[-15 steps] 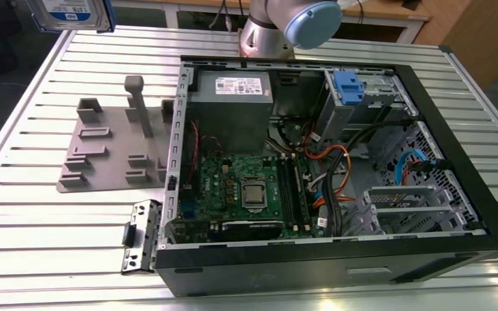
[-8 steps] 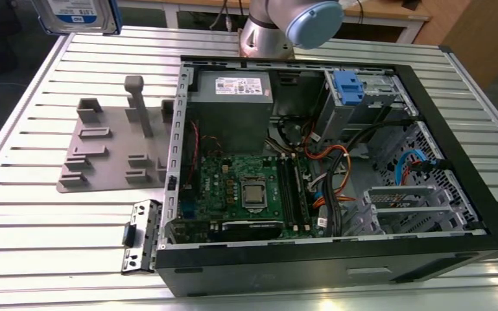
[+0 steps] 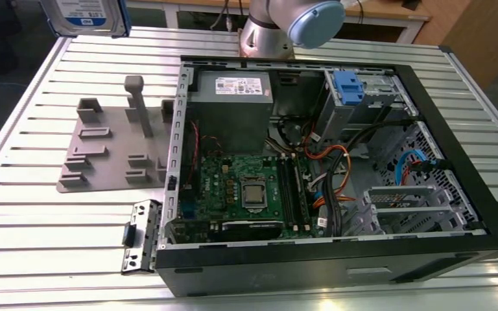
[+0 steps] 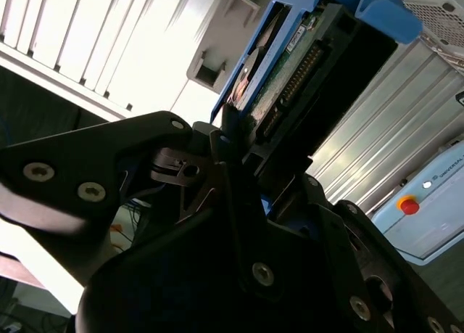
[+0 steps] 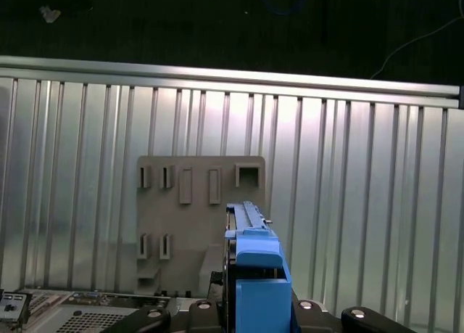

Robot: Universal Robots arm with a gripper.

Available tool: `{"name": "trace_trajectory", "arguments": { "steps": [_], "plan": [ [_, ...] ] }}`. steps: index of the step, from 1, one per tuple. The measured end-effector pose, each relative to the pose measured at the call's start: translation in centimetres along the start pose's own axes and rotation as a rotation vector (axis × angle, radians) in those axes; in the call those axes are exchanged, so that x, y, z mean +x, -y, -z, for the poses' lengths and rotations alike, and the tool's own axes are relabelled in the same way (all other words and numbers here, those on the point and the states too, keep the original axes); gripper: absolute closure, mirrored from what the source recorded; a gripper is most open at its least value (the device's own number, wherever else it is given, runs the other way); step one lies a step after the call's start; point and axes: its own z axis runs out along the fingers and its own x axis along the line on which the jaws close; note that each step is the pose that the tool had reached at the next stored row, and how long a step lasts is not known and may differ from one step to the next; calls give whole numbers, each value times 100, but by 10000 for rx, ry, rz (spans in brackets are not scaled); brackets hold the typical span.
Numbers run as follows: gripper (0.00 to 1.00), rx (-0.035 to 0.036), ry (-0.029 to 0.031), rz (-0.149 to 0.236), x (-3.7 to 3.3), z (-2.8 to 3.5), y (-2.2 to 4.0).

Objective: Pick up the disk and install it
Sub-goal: 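Pick up the disk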

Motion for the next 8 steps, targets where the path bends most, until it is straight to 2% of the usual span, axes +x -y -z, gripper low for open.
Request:
{"name": "trace_trajectory", "arguments": {
  "steps": [8],
  "plan": [
    [64,0,0,0,25,-1,134]
  ]
}}
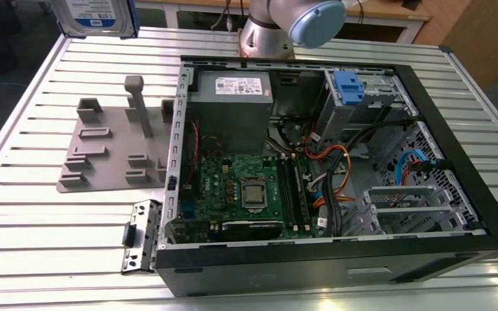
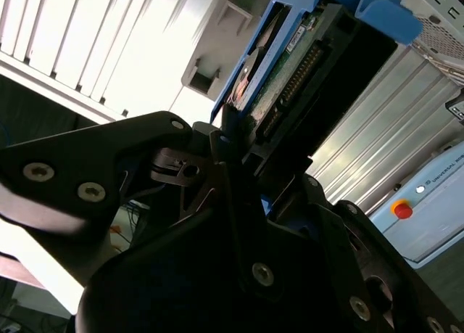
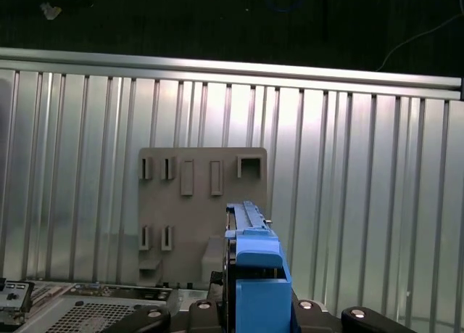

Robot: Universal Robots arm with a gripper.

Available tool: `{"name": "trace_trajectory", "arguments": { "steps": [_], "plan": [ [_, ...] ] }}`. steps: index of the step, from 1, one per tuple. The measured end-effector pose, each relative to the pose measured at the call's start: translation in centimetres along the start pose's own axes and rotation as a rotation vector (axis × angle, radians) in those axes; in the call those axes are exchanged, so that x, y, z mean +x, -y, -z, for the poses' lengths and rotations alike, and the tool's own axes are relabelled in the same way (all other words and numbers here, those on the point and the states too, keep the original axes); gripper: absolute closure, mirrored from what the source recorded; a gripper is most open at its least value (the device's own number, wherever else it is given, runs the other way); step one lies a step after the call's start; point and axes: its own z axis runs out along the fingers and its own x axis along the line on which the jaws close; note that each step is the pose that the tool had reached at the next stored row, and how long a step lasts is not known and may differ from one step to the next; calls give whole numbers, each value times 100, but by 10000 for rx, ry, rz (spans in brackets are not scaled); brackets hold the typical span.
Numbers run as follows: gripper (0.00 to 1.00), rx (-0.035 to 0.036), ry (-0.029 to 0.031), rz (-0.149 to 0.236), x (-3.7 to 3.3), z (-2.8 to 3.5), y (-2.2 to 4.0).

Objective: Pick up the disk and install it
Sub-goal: 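Pick up the disk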

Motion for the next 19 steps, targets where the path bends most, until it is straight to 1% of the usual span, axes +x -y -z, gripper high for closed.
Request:
{"name": "trace_trajectory", "arguments": {
  "steps": [19],
  "plan": [
    [64,-1,0,0,51,-1,342]
  ]
}}
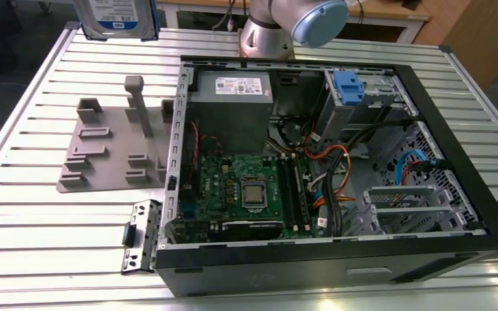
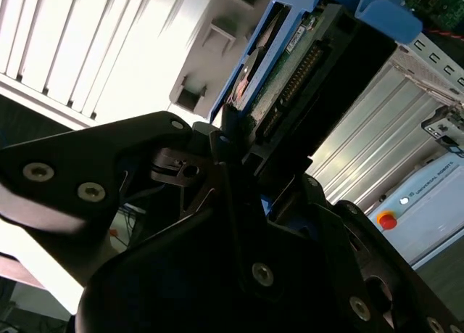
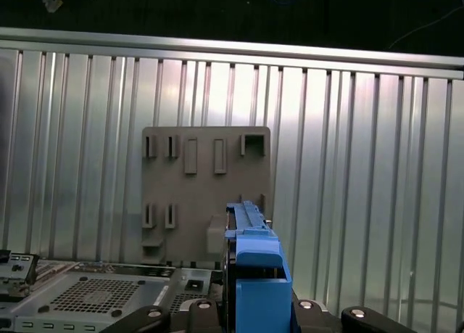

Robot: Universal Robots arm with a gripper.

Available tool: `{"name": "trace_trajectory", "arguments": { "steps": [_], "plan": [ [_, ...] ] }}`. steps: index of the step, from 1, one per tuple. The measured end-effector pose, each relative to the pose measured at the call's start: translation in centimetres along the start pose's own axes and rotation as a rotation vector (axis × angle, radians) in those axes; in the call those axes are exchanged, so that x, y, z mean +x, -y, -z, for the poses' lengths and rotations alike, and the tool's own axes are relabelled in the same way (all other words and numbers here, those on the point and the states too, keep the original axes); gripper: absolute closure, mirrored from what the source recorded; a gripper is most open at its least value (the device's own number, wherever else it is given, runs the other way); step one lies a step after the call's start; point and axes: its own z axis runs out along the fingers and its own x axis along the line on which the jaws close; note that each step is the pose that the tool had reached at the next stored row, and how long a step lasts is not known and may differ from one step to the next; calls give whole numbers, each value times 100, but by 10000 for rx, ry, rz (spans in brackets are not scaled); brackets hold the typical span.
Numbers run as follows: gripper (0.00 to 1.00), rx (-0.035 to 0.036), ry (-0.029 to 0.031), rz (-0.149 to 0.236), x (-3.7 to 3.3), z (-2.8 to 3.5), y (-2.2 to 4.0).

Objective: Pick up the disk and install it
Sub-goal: 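Pick up the disk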

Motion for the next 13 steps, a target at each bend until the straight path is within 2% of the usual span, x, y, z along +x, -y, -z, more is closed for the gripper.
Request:
{"name": "trace_trajectory", "arguments": {
  "steps": [13],
  "plan": [
    [64,0,1,0,39,-2,247]
  ]
}}
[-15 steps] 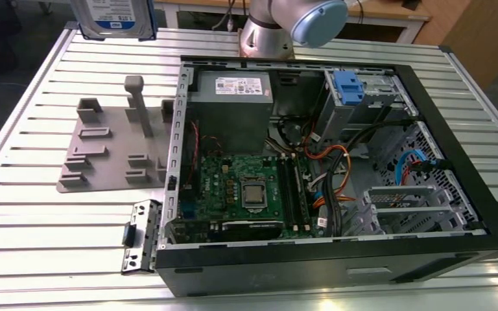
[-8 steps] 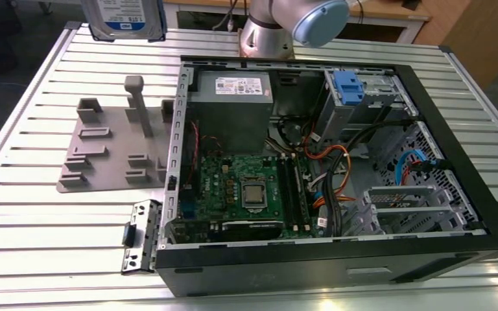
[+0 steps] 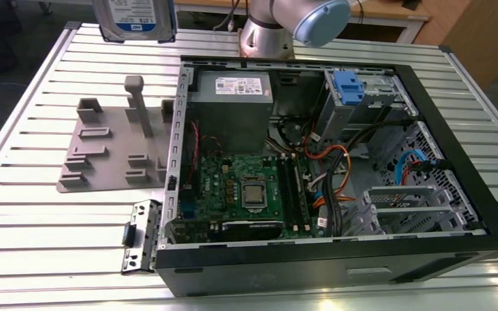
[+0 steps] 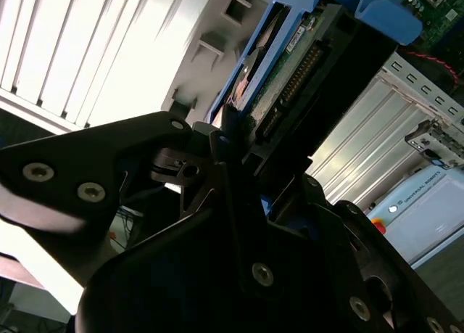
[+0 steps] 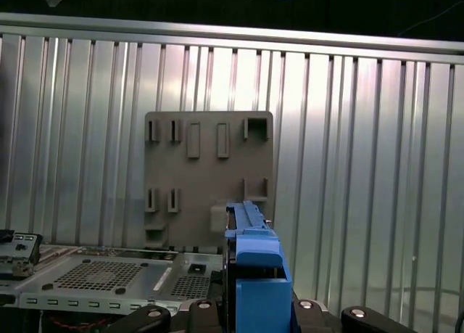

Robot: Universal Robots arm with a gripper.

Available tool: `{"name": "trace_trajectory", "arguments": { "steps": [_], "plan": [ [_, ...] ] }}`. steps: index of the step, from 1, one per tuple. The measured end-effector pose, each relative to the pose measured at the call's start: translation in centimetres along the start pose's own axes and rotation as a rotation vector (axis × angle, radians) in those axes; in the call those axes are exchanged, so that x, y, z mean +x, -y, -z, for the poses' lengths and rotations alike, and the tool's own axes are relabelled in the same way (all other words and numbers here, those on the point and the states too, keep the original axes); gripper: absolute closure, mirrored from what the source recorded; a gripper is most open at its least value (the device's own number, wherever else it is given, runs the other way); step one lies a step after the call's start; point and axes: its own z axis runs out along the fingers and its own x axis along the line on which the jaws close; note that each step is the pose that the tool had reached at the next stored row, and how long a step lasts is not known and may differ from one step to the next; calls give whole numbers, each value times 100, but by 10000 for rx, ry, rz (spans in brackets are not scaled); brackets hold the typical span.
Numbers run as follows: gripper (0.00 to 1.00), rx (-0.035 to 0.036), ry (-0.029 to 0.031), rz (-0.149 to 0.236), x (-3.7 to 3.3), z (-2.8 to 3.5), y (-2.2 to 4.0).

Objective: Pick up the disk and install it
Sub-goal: 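Pick up the disk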

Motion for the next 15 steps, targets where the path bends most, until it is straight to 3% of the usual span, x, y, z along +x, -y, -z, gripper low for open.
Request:
{"name": "trace_trajectory", "arguments": {
  "steps": [15],
  "plan": [
    [64,-1,0,-1,40,-2,280]
  ]
}}
